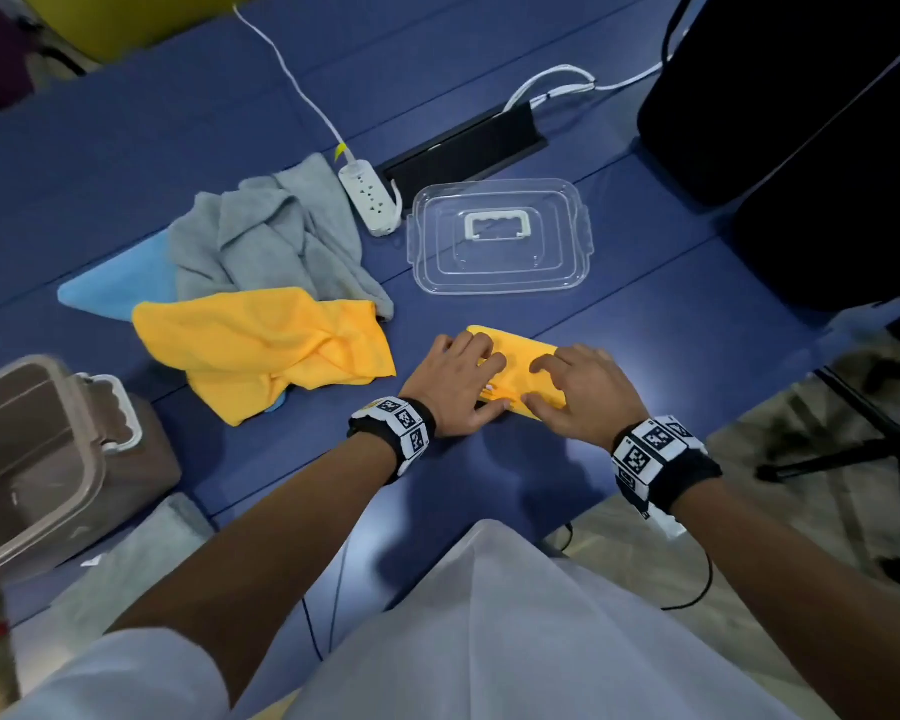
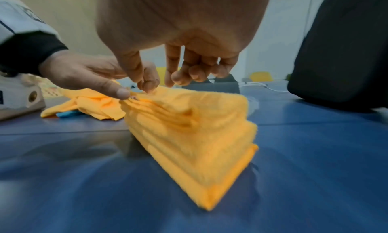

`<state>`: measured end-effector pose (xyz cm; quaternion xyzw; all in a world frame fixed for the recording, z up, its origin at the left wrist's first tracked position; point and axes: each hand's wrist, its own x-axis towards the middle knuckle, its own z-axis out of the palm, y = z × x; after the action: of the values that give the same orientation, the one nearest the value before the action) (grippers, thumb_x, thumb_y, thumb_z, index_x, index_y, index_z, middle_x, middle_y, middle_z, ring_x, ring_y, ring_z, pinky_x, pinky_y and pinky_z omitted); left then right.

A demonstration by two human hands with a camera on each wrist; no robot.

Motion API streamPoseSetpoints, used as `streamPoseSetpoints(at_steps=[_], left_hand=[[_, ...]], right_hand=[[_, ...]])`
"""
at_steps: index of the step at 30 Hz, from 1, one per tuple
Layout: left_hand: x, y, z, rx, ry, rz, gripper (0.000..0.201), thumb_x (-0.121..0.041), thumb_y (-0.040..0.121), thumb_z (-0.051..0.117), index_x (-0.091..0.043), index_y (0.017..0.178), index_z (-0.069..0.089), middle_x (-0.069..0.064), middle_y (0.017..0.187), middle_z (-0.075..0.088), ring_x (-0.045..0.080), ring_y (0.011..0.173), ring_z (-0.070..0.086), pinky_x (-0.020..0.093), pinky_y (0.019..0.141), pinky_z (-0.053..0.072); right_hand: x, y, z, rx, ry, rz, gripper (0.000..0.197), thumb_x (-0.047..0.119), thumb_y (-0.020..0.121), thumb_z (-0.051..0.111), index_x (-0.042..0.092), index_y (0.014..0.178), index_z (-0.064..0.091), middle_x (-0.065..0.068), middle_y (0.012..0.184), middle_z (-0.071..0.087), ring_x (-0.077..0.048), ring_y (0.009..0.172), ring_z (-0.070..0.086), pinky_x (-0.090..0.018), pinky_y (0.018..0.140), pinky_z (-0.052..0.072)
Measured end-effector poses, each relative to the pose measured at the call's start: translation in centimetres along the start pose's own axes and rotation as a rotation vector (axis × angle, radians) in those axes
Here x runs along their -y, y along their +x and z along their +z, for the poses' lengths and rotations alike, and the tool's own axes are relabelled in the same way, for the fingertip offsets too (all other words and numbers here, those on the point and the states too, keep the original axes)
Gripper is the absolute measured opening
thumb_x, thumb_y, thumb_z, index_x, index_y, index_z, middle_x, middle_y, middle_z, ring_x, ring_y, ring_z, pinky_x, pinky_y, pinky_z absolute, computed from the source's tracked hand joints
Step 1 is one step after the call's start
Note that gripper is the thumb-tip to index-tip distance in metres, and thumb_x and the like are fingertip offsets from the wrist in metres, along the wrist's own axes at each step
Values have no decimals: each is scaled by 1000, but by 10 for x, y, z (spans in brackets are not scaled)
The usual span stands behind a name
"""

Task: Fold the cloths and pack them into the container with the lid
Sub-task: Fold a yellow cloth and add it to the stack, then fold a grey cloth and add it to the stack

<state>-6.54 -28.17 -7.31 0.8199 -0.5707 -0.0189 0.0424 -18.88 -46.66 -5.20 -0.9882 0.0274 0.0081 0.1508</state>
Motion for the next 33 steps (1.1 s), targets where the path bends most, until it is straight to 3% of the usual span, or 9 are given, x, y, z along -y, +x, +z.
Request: streamPoseSetpoints(at_steps=[5,10,13,17,22,25,28,31,33], left_hand=[[40,-33,-20,-110,-61,-276,48,-56,92,35,-16,107,56,8,108,51,28,93,46,40,77,35],[101,-99,-36,-57,-44,-840,32,-34,86,59,-15,111,56,11,120,48,32,105,46,42,81,39],[132,-147,-48,-99,-30,-1038,35,-24,79,64,-11,110,56,15,122,47,36,108,45,45,82,41],[174,-182,-72,-193,-6,-1078,28,-25,84,61,-9,107,56,17,116,51,38,104,48,47,80,44],[236,-160,-100,-301,-148,-1057,28,-22,91,53,-7,115,55,16,121,54,36,110,48,45,89,41],[263,-125,-103,-264,-281,-1022,35,-26,95,49,-8,125,51,15,121,56,36,114,49,46,93,42],[281,-87,-94,-88,-456,-1116,49,-34,92,52,-6,131,44,18,125,57,38,114,52,44,89,46],[290,-67,-81,47,-517,-1230,39,-36,90,53,-6,115,52,17,116,61,39,104,58,38,80,49],[290,-58,-84,-52,-573,-1239,26,-26,93,48,-5,104,58,18,110,63,37,102,59,35,75,44]], right_hand=[[46,56,-4,18,85,-92,34,42,82,55,19,104,65,1,86,63,-24,87,57,-38,79,44],[104,108,16,201,173,-129,29,21,86,55,19,114,61,-4,102,62,-26,104,54,-39,87,43],[134,130,29,302,191,-158,31,20,85,56,20,116,60,-4,106,60,-25,108,53,-37,87,43],[166,156,41,378,184,-208,30,20,85,57,20,116,59,-4,107,57,-25,107,53,-40,88,47],[195,184,50,413,102,-241,32,20,88,55,20,120,57,-5,115,55,-25,113,50,-38,86,47],[204,192,54,408,75,-238,33,19,89,53,21,121,56,-3,117,55,-24,114,50,-33,82,41],[211,196,58,408,100,-232,33,19,88,52,22,121,57,-3,115,56,-24,112,51,-35,84,46],[213,198,56,381,123,-234,33,17,87,53,21,119,58,-4,112,58,-24,108,53,-38,83,48],[211,201,48,295,191,-202,29,15,85,54,19,113,62,-2,105,60,-24,103,56,-39,80,50]])
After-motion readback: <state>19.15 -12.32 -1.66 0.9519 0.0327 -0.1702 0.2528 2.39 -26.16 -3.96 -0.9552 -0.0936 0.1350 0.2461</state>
